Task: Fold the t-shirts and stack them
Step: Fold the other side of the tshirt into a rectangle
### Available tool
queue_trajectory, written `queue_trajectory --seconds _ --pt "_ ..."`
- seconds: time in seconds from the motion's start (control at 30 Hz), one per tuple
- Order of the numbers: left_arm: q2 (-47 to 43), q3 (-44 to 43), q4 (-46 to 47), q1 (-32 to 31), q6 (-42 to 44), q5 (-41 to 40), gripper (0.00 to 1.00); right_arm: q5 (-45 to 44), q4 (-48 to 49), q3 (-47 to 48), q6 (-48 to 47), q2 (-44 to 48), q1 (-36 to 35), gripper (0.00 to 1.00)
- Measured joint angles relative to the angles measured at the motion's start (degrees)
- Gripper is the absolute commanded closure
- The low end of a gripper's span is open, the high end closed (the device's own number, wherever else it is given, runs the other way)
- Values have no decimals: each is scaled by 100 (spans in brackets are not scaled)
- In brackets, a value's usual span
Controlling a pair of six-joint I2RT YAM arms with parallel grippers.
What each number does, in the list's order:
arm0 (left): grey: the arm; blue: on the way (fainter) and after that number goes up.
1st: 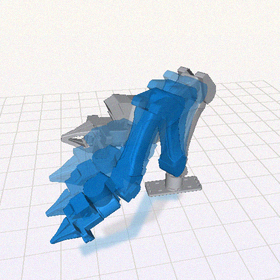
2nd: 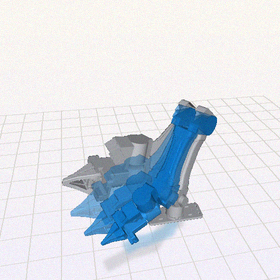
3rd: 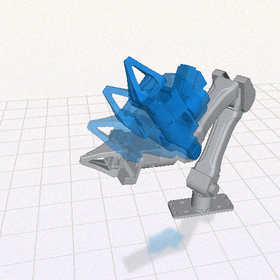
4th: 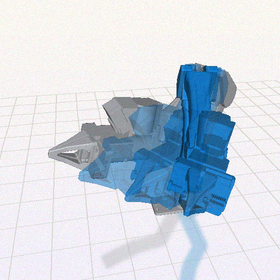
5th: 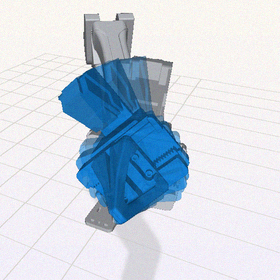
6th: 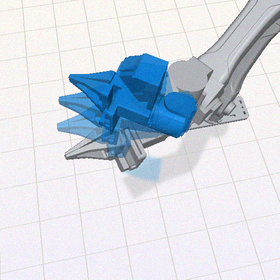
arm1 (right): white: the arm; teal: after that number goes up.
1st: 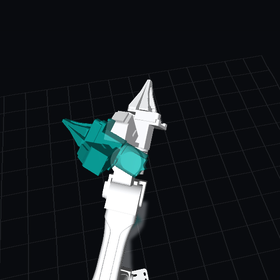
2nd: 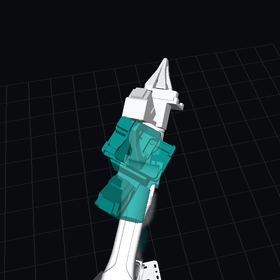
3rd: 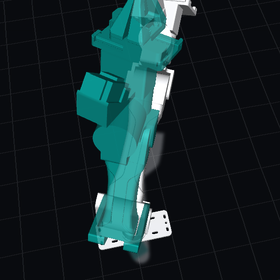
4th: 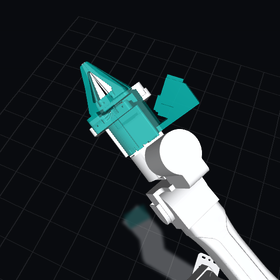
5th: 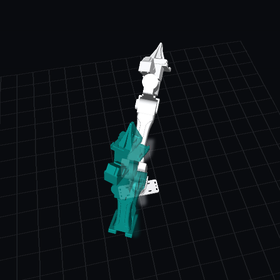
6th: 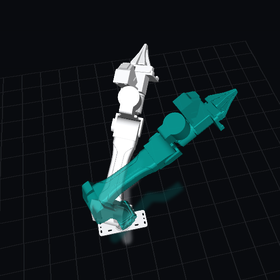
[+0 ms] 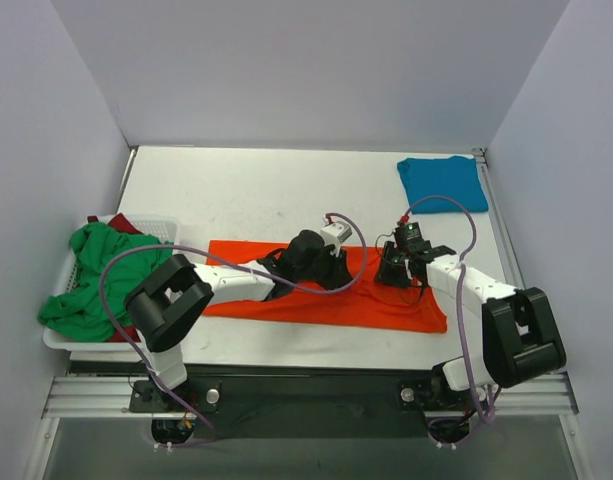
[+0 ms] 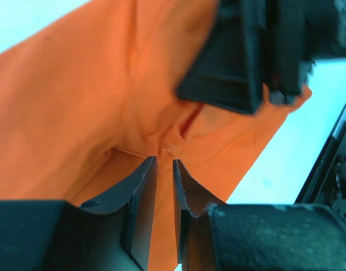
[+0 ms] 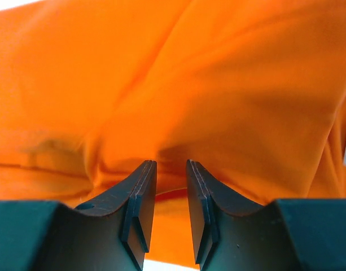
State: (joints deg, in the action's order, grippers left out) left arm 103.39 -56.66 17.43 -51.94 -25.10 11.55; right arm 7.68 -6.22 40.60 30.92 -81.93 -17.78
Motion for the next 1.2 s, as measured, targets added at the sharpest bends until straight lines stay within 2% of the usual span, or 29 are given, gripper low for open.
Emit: queue_trajectory --seconds 0.3,0.7,0.87,0.93,1.03,1.2 --pt "-101 96 26 339 -273 -127 71 28 -42 -533 352 861 -492 71" --pt "413 -308 26 280 -426 225 71 -105 -83 -999 942 1451 -1384 71" --pt "470 -428 39 63 -420 361 71 -516 -474 -960 1003 2177 -1401 68" --pt "492 -433 39 -15 -417 409 71 -695 -758 -789 940 2457 -1209 68" --pt "592 -455 35 -120 -398 505 71 -706 -1008 -306 741 2426 -417 67" --pt "774 -485 11 -229 -372 560 74 -706 -1058 664 245 1502 1003 68"
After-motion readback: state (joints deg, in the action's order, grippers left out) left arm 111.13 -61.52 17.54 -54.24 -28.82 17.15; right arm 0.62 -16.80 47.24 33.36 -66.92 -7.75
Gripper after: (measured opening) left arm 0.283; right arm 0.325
